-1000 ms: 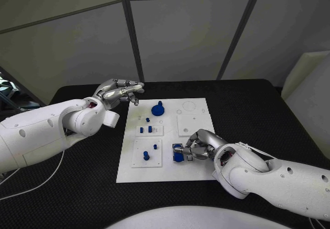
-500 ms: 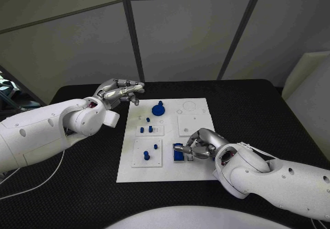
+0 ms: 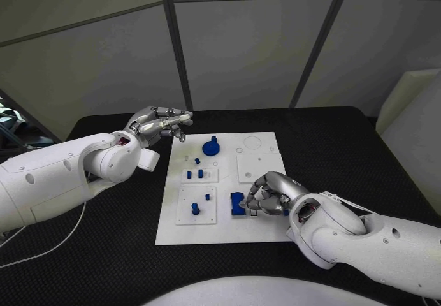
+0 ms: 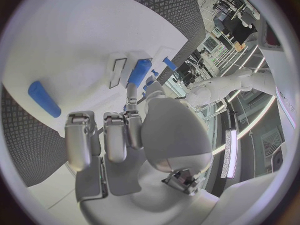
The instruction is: Assemble the parts on the task board
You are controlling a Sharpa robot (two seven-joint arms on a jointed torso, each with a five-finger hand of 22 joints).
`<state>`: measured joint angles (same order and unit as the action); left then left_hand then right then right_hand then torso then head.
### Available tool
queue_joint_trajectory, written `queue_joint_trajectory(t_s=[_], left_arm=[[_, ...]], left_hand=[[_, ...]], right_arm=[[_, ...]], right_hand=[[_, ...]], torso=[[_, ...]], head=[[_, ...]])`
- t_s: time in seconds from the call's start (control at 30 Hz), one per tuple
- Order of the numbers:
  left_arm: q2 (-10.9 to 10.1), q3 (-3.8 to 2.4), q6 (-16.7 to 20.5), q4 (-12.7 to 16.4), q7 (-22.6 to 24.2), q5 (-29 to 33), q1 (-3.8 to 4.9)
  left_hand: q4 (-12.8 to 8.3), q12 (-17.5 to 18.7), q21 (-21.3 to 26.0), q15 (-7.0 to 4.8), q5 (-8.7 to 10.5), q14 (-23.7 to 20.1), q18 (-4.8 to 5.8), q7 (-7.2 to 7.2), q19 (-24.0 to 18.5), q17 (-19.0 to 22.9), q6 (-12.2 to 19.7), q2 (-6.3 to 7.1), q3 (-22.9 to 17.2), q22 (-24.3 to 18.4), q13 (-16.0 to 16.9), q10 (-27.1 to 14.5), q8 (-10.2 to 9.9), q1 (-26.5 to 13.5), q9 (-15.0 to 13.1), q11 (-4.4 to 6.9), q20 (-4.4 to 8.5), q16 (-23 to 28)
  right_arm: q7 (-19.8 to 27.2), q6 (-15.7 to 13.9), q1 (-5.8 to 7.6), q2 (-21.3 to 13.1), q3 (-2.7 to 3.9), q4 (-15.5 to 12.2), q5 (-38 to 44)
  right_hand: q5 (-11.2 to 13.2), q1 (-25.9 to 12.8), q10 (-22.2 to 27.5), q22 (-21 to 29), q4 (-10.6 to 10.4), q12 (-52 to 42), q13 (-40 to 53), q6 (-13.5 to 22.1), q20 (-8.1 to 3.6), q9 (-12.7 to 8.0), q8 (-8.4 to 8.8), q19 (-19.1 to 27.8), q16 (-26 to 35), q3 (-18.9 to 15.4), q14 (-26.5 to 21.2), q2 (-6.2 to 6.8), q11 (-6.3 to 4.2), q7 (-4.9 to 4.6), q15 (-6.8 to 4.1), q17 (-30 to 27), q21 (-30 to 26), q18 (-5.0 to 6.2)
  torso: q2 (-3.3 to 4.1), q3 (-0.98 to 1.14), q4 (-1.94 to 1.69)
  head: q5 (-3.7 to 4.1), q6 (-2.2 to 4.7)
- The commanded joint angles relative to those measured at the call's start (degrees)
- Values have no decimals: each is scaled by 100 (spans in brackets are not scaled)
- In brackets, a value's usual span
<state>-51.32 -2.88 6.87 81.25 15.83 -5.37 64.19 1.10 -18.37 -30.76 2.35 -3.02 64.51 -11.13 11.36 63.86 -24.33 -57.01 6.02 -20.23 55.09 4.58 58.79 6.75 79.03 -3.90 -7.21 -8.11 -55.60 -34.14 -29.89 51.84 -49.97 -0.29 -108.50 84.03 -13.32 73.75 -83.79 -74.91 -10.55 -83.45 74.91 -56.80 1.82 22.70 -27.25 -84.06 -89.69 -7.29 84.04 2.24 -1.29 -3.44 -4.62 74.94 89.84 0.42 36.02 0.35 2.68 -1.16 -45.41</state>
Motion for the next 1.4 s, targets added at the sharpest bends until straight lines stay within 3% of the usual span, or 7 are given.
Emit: queue_joint_trajectory(t_s=[0.03, 0.27, 0.43, 0.53, 0.73, 0.97, 1.4], left_arm=[[-6, -4, -61, 4, 24, 20, 6], [-19, -2, -54, -7, 36, 20, 4], [-25, -1, -42, -2, 37, 20, 4], [-24, -1, -40, 5, 39, 20, 4], [-11, -1, -45, 2, 42, 20, 4], [-10, 0, -49, -5, 45, 20, 2], [-11, 0, -57, -5, 41, 20, -2]], left_hand=[[13, -37, 35, 14, 6, -30, 67, -4, 28, 5, 23, -39, 32, -5, 9, -27, 35, -26, 1, 7, 1, 18], [11, -40, 38, 14, 5, -31, 67, -5, 29, 7, 25, -43, 32, -7, 9, -30, 36, -20, 1, 8, 1, 18], [11, -40, 38, 14, 5, -31, 67, -5, 29, 7, 25, -43, 32, -7, 9, -30, 36, -20, 1, 8, 1, 18], [11, -40, 38, 14, 5, -31, 67, -5, 29, 7, 25, -43, 32, -7, 9, -30, 36, -20, 1, 8, 1, 18], [11, -40, 38, 14, 5, -31, 67, -5, 29, 7, 25, -43, 32, -7, 9, -30, 36, -20, 1, 8, 1, 18], [11, -40, 38, 14, 5, -31, 67, -5, 29, 7, 25, -43, 32, -7, 9, -30, 36, -20, 1, 8, 1, 18], [11, -40, 38, 14, 5, -31, 67, -5, 29, 7, 25, -43, 32, -7, 9, -30, 36, -20, 1, 8, 1, 18]], right_arm=[[138, -71, 10, -245, 11, -162, 150], [140, 62, 18, -853, 121, -398, 203], [115, 269, 19, -1197, 149, -408, 288], [98, 360, 18, -1297, 153, -386, 340], [-44, 586, 13, -1324, 154, -287, 610], [-215, 1017, 7, -1256, 149, -189, 800], [-283, 1249, -12, -1070, 132, -37, 931]], right_hand=[[-126, -5, -301, -1509, -21, 23, 1009, 70, 1, -49, 112, -594, -9, -79, 586, -60, 61, -23, 28, 1463, 16, -42], [-311, -35, -276, -1509, -98, 77, 982, 118, 58, -165, 394, -594, 2, -197, 581, -92, 127, -98, 85, 1443, 16, -42], [-624, 87, -245, -1509, -79, 142, 946, 72, 90, -240, 591, -594, 15, -239, 575, -116, 156, -131, 115, 1419, 16, -42], [-667, 123, -235, -1509, -66, 163, 933, 52, 95, -253, 630, -594, 19, -250, 573, -111, 159, -132, 117, 1411, 16, -42], [-691, 130, -219, -1509, -77, 198, 911, 6, 99, -263, 660, -594, 38, -266, 565, -123, 158, -130, 119, 1377, 16, -42], [-683, 53, -197, -1502, -157, 247, 883, -104, 102, -269, 699, -589, 63, -354, 554, -109, 149, -113, 114, 1332, 10, -40], [-677, 58, -200, -1499, -167, 245, 887, -143, 99, -266, 703, -587, 65, -371, 553, -105, 140, -102, 109, 1330, 7, -39]], torso=[[-6, 1, 12], [-23, -6, 27], [-9, -12, 17], [3, -10, 13], [-18, 15, 49], [-15, 4, 28], [-14, -1, 23]], head=[[5, 13], [68, 43], [115, 96], [159, 120], [143, 77], [161, 57], [155, 16]])
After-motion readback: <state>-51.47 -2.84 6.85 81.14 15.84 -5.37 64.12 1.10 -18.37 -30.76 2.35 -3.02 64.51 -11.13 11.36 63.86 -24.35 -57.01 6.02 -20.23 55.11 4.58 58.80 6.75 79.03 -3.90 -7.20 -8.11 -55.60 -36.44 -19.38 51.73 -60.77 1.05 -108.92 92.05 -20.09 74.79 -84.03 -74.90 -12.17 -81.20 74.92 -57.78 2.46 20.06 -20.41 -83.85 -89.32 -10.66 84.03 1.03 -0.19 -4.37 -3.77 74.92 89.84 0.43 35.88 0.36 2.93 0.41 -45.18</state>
